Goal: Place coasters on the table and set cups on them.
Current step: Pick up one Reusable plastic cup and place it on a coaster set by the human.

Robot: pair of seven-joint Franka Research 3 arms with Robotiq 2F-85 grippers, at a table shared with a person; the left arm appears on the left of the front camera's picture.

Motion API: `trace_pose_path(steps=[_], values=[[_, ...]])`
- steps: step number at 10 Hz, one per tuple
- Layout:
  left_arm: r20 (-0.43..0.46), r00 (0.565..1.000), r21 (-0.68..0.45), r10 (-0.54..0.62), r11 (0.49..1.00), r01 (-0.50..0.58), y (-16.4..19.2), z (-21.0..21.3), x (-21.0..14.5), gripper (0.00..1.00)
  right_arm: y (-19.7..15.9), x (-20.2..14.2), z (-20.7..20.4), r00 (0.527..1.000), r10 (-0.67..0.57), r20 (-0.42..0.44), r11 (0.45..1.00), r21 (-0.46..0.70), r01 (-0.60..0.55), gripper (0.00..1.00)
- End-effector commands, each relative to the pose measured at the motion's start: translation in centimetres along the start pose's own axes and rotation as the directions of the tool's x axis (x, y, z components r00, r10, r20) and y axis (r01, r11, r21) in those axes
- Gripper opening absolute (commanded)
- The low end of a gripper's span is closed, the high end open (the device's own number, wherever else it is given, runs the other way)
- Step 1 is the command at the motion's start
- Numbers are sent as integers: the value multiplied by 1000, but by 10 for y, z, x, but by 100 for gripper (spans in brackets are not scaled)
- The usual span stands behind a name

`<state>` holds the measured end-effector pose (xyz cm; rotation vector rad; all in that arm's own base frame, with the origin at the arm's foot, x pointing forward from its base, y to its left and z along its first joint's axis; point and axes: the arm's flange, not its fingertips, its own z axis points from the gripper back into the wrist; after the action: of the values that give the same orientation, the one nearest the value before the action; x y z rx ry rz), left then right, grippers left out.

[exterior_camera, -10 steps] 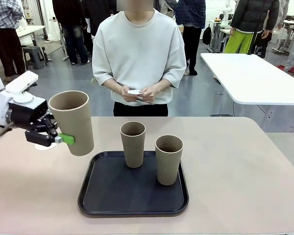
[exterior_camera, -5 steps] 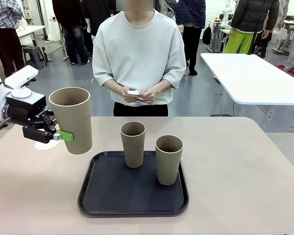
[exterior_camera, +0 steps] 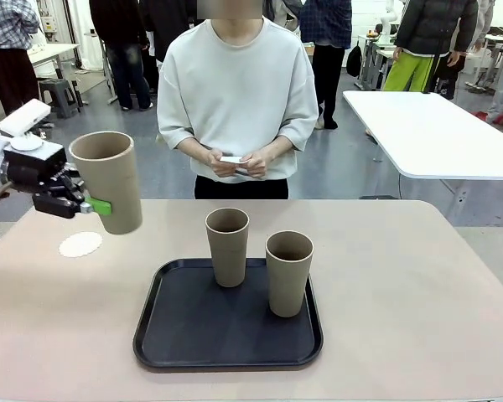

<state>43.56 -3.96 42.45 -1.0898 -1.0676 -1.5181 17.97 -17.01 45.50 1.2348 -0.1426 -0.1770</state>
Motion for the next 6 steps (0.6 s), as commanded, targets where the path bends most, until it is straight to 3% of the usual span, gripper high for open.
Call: trace_pose_path(steps=[1, 3, 6], values=[[-11, 1000, -23, -29, 999, 29, 27, 48, -13, 84, 0, -1, 0, 1000, 8, 1, 1000, 10, -8, 100], [-5, 1000, 69, 23, 997, -23, 32, 97, -32, 84, 0, -1, 0, 1000, 8, 1, 1000, 10, -8, 100], [112, 988, 217, 104, 968, -127, 27, 150, -46, 84, 0, -1, 0, 1000, 8, 1, 1000, 10, -8, 100]])
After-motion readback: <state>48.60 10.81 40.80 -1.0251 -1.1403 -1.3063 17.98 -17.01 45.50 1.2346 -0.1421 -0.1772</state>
